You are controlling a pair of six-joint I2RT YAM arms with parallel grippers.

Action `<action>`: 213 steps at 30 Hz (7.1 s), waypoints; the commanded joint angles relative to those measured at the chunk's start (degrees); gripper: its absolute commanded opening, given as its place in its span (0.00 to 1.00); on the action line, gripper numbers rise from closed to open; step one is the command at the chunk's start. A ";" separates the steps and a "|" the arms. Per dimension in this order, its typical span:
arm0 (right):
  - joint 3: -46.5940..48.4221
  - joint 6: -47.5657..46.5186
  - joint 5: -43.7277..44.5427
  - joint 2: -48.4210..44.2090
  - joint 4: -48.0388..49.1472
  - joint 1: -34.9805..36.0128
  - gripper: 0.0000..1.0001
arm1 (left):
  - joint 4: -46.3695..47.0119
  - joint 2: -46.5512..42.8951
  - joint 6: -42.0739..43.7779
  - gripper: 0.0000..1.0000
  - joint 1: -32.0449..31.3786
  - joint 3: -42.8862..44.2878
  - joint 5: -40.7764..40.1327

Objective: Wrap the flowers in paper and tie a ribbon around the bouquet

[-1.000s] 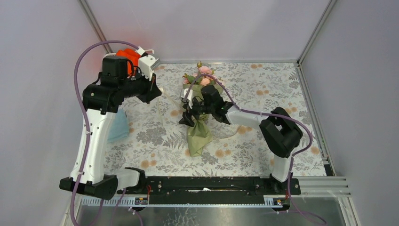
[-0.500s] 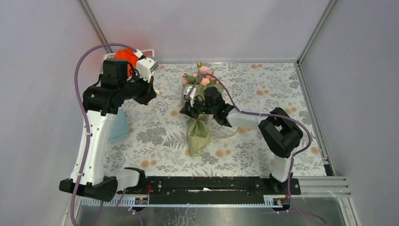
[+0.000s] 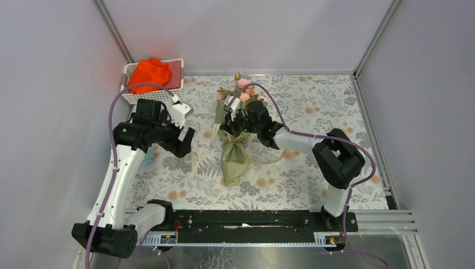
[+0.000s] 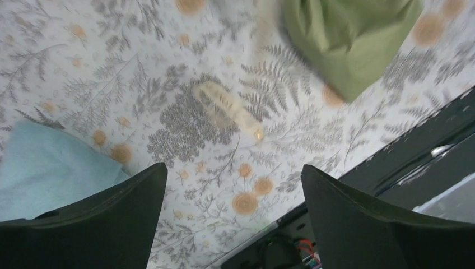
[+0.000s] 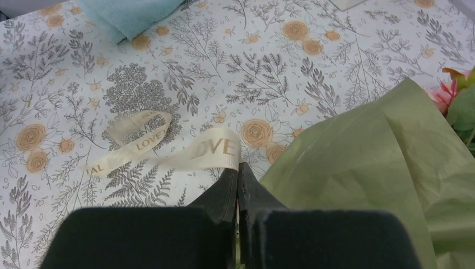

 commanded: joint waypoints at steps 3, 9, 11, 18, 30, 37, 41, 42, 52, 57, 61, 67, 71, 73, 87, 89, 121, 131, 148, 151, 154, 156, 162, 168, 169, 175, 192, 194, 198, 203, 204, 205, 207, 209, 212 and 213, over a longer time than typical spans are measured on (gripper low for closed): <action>-0.95 1.69 -0.87 -4.40 0.34 -0.72 0.00 | 1.39 -6.89 10.58 0.97 -0.57 -11.69 -5.75; -3.41 6.19 -3.23 -5.56 4.47 -0.90 0.00 | 17.43 -11.14 1.20 0.84 -5.82 -17.74 1.65; -2.74 7.68 -4.55 -4.93 4.41 -0.89 0.00 | 27.47 -11.35 0.45 0.70 -5.96 -21.32 7.34; -3.47 10.83 -8.26 -4.40 8.11 -1.02 0.00 | 58.92 1.15 -1.55 0.69 -5.84 -30.88 19.17; -2.58 22.89 4.82 -3.04 7.01 -0.88 0.00 | 109.37 16.80 -33.09 0.83 -9.87 -46.11 6.75; -0.42 21.16 2.06 -2.16 3.45 -1.25 0.00 | 120.40 24.05 -43.78 0.63 -12.79 -48.33 -2.65; 0.17 23.81 0.98 -1.49 2.19 -1.66 0.00 | 125.82 25.95 -43.60 0.55 -17.37 -51.57 -9.45; 0.40 25.09 0.31 -1.40 2.36 -1.88 0.00 | 126.76 26.60 -45.02 0.53 -17.54 -51.68 -11.20; -0.37 26.32 -0.64 -1.21 2.88 -2.04 0.00 | 131.04 29.33 -44.74 0.00 -18.49 -50.82 -13.31; 2.10 22.71 4.33 -4.38 -9.27 -4.48 0.31 | 129.38 29.12 -44.39 0.00 -18.53 -51.00 -12.98; 0.14 21.97 14.67 -13.01 -24.76 -10.12 0.52 | 130.24 29.30 -43.44 0.00 -18.53 -51.59 -13.11; -4.43 26.52 35.92 -21.02 -51.35 -22.61 0.82 | 129.35 29.52 -39.67 0.00 -18.80 -51.62 -12.07; -7.29 25.48 33.10 -18.84 -52.13 -31.38 0.89 | 129.45 29.33 -38.07 0.00 -19.33 -51.95 -12.18; -6.75 25.02 30.32 -16.41 -51.59 -32.34 0.88 | 129.25 28.77 -37.60 0.00 -19.62 -51.98 -13.19; -13.45 26.37 23.75 -9.46 -43.28 -36.28 0.20 | 130.73 27.32 -35.23 0.00 -20.29 -53.89 -12.73; -15.37 26.23 27.83 -15.41 -40.94 -38.09 0.01 | 131.01 27.41 -34.32 0.00 -20.29 -53.89 -12.56; 60.21 15.77 -0.59 18.44 -42.84 2.55 0.12 | 130.78 23.85 -8.34 0.00 -22.46 -58.00 0.82; 33.98 8.58 6.78 -2.15 -41.43 -3.19 0.83 | 131.30 24.44 -10.08 0.00 -22.40 -58.09 -1.01; 5.72 23.80 -5.27 -8.49 -21.18 -3.14 0.72 | 130.40 24.90 -10.31 0.00 -22.41 -57.59 -1.83; 6.66 24.23 -6.15 -6.84 -22.05 -3.02 0.71 | 130.26 25.11 -10.24 0.00 -22.46 -57.17 -2.00; 7.57 23.62 -7.04 -5.67 -24.63 -2.97 0.71 | 130.14 25.21 -10.30 0.00 -22.48 -56.89 -2.38; 7.69 23.15 -7.27 -5.46 -26.53 -2.97 0.71 | 130.08 25.31 -10.42 0.00 -22.42 -56.72 -2.56; 7.57 22.03 -8.57 -5.85 -28.42 -3.01 0.04 | 129.12 25.36 -11.44 0.00 -22.44 -56.17 -2.70; 5.29 22.95 -5.21 -7.05 -27.10 -4.41 0.00 | 123.29 19.92 -10.19 0.73 -22.40 -55.49 0.84; 4.86 22.93 -4.78 -7.10 -26.84 -4.59 0.00 | 119.71 17.52 -9.24 0.81 -22.25 -55.10 1.96; 2.45 22.87 -4.31 -7.98 -23.52 -5.08 0.00 | 82.07 5.05 -5.25 0.95 -13.85 -42.12 21.03; 0.30 17.59 -4.29 -9.92 -21.04 -4.99 0.00 | 31.48 26.48 -7.53 0.60 -0.14 -5.64 16.96; -0.23 17.42 -4.63 -10.23 -20.24 -5.06 0.00 | 30.38 24.06 3.70 0.61 -3.09 -9.17 25.33; -1.20 17.59 -4.91 -10.64 -19.65 -5.00 0.09 | 27.21 22.77 14.95 0.83 -9.67 -13.12 19.82; -2.16 17.45 -3.91 -11.14 -18.91 -5.03 0.27 | 33.28 25.32 15.10 0.94 -10.35 -16.93 11.25; -2.27 17.36 -4.03 -11.24 -18.78 -4.93 0.28 | 34.92 25.38 15.36 0.93 -10.43 -17.73 10.02; -2.36 17.35 -4.10 -11.32 -18.80 -5.00 0.28 | 36.27 25.52 15.63 0.90 -10.51 -18.41 8.76; -2.58 17.35 -4.17 -11.42 -18.77 -5.04 0.28 | 37.82 25.75 16.40 0.80 -10.60 -19.47 6.85; -2.94 17.26 -4.20 -11.51 -18.54 -5.00 0.28 | 38.85 25.71 17.36 0.63 -10.55 -20.59 5.62; -3.52 16.95 -4.84 -11.50 -17.84 -5.06 0.28 | 39.60 25.27 17.76 0.32 -10.67 -21.62 6.10; -3.74 16.54 -5.25 -11.68 -17.49 -5.08 0.28 | 39.52 25.11 17.77 0.21 -10.77 -21.64 6.69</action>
